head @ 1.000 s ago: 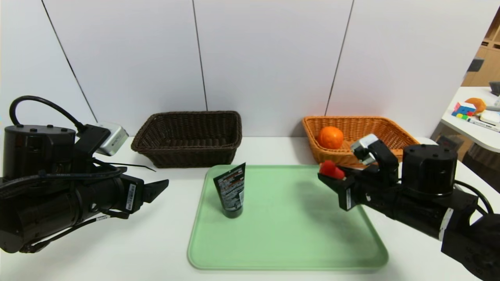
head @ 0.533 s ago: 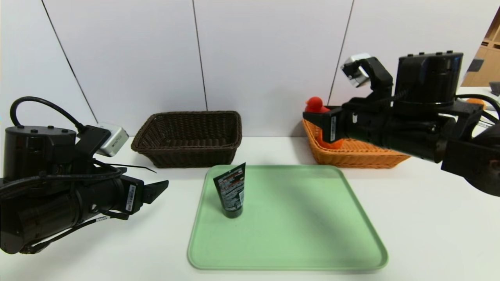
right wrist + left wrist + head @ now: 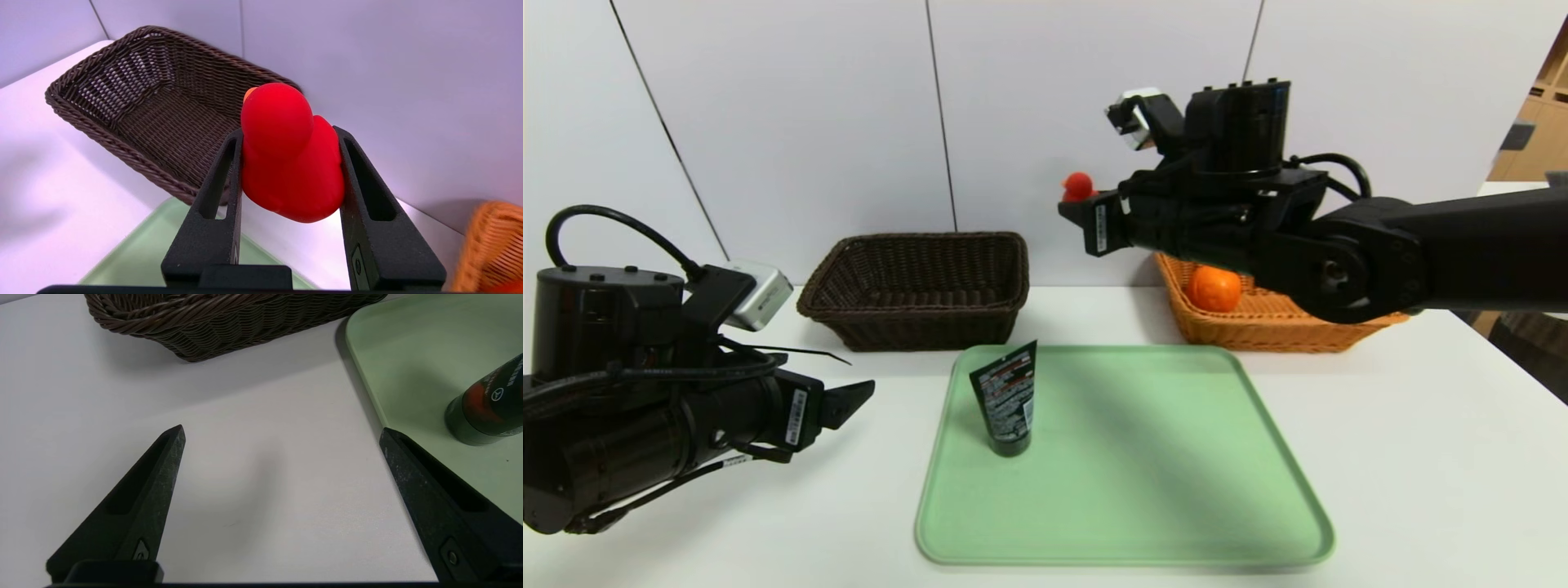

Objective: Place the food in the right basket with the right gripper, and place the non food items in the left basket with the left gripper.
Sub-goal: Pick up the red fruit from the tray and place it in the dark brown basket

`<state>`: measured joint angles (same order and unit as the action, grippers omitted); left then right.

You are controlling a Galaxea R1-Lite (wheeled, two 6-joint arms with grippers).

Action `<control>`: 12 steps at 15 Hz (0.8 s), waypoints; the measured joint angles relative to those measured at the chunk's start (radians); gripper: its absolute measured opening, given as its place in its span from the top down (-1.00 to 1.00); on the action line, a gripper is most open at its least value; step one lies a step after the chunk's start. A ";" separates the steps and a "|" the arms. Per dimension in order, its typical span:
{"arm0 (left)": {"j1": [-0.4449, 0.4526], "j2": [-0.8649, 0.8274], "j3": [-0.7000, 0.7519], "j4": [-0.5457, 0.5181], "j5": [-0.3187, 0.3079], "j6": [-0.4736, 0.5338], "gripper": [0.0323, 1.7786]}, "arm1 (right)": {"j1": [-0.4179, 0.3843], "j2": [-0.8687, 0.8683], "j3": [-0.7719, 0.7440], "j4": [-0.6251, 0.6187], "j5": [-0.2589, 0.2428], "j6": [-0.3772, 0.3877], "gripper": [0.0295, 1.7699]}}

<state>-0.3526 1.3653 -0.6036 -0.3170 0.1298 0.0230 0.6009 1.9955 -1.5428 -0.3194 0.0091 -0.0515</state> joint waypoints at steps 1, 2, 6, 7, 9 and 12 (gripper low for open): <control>0.000 0.000 0.001 0.000 0.008 0.000 -0.90 | 0.008 0.033 -0.029 0.000 0.001 0.001 0.26; 0.000 0.000 0.003 0.000 0.012 0.000 -0.90 | 0.015 0.064 -0.058 0.000 0.000 0.002 0.26; 0.000 0.002 0.010 0.001 0.013 0.000 -0.90 | 0.038 0.187 -0.209 0.023 -0.004 0.004 0.26; 0.000 0.003 0.013 0.000 0.013 0.000 -0.90 | 0.043 0.212 -0.237 0.033 -0.005 0.004 0.26; 0.000 0.005 0.017 -0.002 0.013 0.000 -0.90 | 0.053 0.250 -0.272 0.039 -0.005 0.006 0.26; 0.000 0.007 0.015 -0.005 0.014 0.000 -0.90 | 0.071 0.287 -0.319 0.087 -0.003 0.022 0.26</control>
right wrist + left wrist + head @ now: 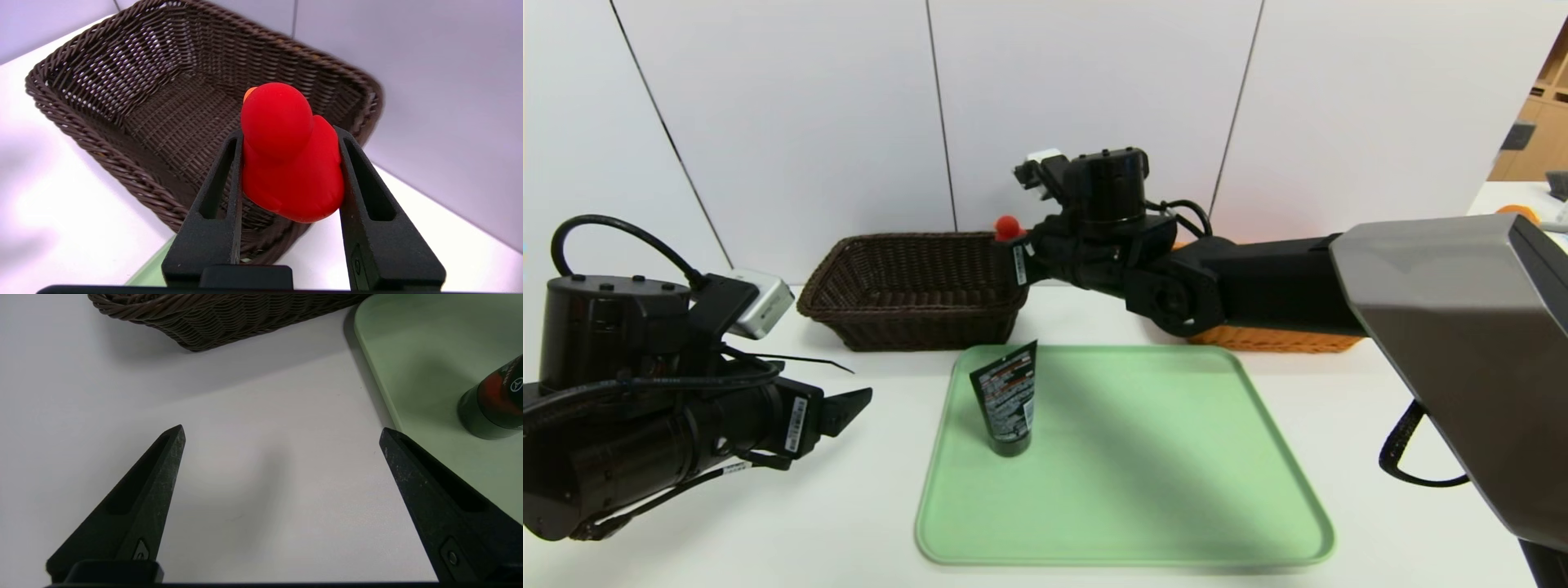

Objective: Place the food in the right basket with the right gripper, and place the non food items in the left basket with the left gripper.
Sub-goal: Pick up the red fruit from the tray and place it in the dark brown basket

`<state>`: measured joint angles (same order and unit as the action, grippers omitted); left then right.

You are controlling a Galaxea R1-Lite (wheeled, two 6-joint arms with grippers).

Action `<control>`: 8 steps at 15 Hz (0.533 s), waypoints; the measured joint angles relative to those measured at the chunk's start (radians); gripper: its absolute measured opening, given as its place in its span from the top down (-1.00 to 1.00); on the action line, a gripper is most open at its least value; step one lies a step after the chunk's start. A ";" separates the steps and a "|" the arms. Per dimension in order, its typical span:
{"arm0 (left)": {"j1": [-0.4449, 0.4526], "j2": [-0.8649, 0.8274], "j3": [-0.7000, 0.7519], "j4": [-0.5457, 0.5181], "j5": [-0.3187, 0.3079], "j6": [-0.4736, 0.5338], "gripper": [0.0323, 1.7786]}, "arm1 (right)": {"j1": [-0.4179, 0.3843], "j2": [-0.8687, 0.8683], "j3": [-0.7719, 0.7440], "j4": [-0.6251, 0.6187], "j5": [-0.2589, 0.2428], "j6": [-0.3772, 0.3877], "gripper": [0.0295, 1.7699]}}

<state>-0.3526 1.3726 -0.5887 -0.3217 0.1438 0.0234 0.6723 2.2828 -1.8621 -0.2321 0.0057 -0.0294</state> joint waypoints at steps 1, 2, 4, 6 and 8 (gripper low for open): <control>0.000 0.000 -0.001 0.000 0.002 0.000 -0.90 | 0.004 0.008 -0.022 0.028 0.003 0.015 0.26; 0.000 0.000 -0.003 -0.001 0.002 -0.001 -0.90 | 0.007 0.013 -0.043 0.052 0.005 0.022 0.26; 0.000 0.000 -0.003 -0.001 0.007 0.000 -0.90 | 0.009 0.023 -0.073 0.077 0.007 0.024 0.27; 0.000 0.000 -0.003 -0.001 0.008 0.001 -0.90 | 0.010 0.029 -0.080 0.101 0.010 0.023 0.27; 0.000 0.000 -0.004 -0.001 0.009 0.001 -0.90 | 0.009 0.035 -0.082 0.108 0.015 0.021 0.27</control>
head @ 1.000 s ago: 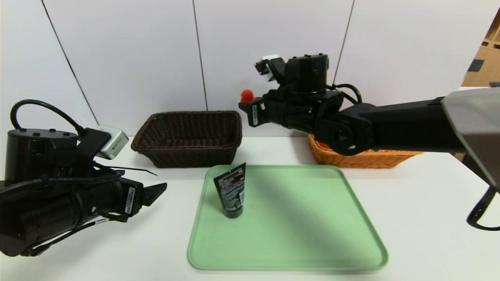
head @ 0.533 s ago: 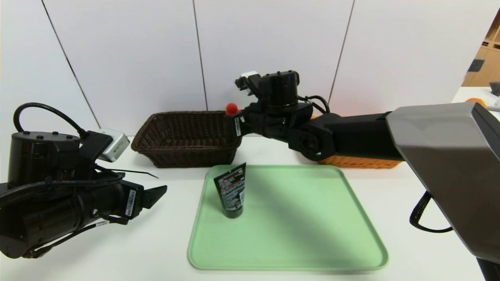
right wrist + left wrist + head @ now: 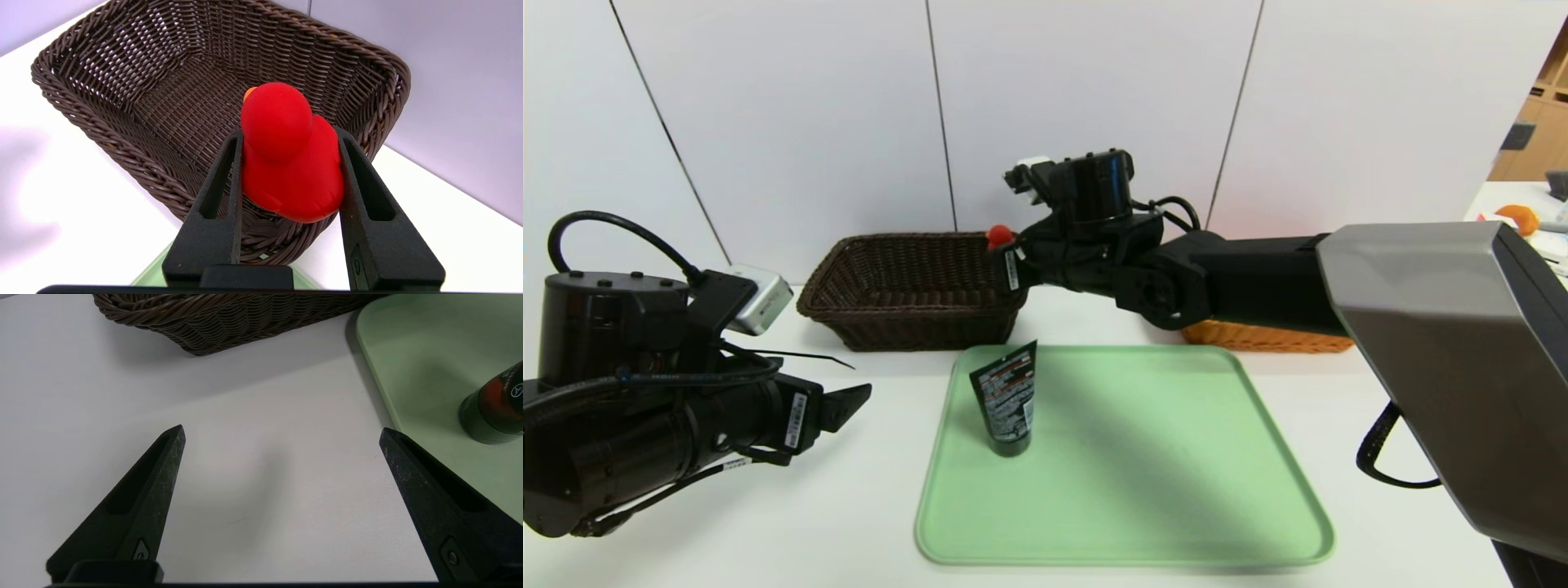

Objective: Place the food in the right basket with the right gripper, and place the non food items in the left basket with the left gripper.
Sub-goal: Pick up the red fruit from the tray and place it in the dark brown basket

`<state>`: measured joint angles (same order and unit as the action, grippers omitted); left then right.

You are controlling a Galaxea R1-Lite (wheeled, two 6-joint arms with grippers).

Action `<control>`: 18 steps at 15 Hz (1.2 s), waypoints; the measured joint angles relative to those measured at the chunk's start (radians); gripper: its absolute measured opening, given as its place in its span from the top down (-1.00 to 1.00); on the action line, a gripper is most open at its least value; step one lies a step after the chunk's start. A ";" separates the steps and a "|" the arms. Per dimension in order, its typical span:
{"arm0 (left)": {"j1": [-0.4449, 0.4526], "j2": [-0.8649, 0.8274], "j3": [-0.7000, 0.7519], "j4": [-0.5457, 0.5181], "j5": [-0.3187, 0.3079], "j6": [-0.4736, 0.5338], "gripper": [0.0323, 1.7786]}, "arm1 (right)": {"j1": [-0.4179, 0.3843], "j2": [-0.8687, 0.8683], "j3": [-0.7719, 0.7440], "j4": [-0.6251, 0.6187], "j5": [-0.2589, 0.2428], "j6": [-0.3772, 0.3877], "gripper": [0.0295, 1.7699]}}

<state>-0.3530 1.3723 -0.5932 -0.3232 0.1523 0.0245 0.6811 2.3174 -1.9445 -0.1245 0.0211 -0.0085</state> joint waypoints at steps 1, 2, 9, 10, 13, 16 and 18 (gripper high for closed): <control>0.000 0.000 0.000 0.000 0.000 0.000 -0.90 | 0.000 0.004 -0.001 0.009 0.003 0.000 0.27; 0.000 0.000 0.000 0.000 0.001 0.000 -0.90 | 0.000 0.009 -0.002 0.018 0.008 0.000 0.27; 0.000 0.000 0.001 0.000 0.001 0.001 -0.90 | -0.002 0.036 -0.004 0.001 0.031 0.000 0.27; 0.000 0.000 0.001 0.000 0.001 0.001 -0.90 | -0.001 0.041 -0.004 0.000 0.032 0.000 0.27; 0.000 0.000 0.000 0.000 0.001 0.001 -0.90 | 0.000 0.050 -0.005 -0.005 0.033 0.000 0.27; 0.000 0.000 0.000 0.000 0.002 0.001 -0.90 | -0.002 0.054 -0.005 -0.006 0.035 0.000 -0.12; 0.000 0.000 0.000 0.000 0.001 0.001 -0.90 | -0.002 0.054 -0.005 -0.006 0.035 0.000 -0.31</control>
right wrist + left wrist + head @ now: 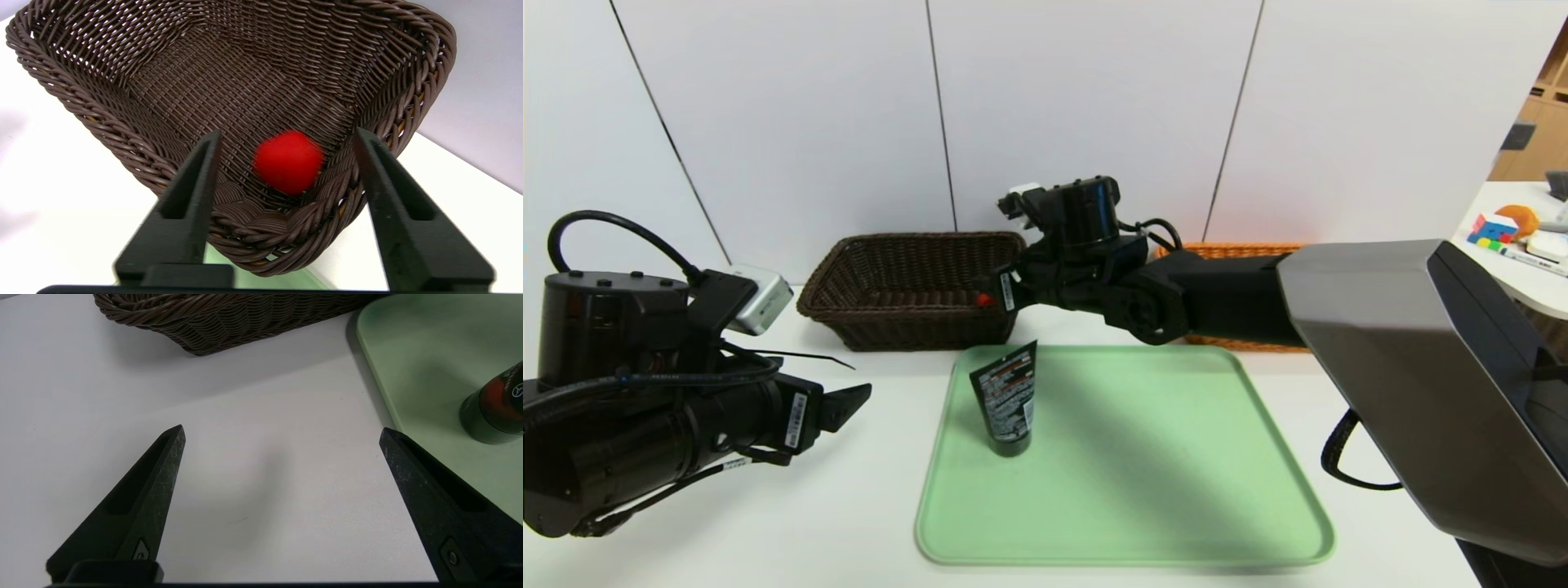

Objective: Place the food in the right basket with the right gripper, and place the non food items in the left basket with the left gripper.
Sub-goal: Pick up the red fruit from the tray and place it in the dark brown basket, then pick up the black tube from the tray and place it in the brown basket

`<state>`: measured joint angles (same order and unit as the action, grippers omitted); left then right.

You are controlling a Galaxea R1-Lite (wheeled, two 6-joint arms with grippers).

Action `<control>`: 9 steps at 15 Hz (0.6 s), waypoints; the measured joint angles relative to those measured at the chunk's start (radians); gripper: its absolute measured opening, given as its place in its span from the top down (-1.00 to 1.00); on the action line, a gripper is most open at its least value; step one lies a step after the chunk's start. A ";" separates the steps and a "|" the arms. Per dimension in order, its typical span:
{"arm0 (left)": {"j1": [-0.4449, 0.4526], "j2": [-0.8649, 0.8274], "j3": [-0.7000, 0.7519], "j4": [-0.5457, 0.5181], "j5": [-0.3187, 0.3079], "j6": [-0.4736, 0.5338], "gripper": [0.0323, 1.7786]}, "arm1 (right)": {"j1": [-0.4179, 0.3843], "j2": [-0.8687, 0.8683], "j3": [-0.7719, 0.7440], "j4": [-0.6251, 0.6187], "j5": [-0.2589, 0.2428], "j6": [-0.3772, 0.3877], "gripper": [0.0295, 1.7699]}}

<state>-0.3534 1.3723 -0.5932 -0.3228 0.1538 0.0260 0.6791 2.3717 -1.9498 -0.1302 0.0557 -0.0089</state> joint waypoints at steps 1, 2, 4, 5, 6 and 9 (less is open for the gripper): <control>0.000 0.000 0.001 0.000 0.000 0.000 -0.90 | 0.000 0.000 0.000 -0.001 0.000 0.000 -0.39; 0.000 0.000 0.002 0.000 0.000 0.000 -0.90 | 0.001 0.000 0.000 -0.001 -0.001 0.000 -0.46; 0.000 -0.001 0.002 0.000 0.000 0.000 -0.90 | 0.002 -0.001 0.000 -0.006 -0.003 0.000 -0.56; 0.000 -0.002 0.001 0.000 0.000 0.000 -0.90 | 0.002 -0.003 0.000 -0.020 -0.012 0.000 -0.61; 0.000 -0.002 -0.001 0.000 0.000 0.001 -0.90 | 0.001 -0.009 0.000 -0.023 -0.019 -0.005 -0.64; -0.004 -0.002 -0.026 0.000 -0.002 0.002 -0.90 | 0.001 -0.065 0.000 -0.003 -0.073 -0.038 -0.73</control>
<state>-0.3574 1.3706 -0.6196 -0.3232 0.1515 0.0283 0.6802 2.3064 -1.9498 -0.1336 -0.0172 -0.0470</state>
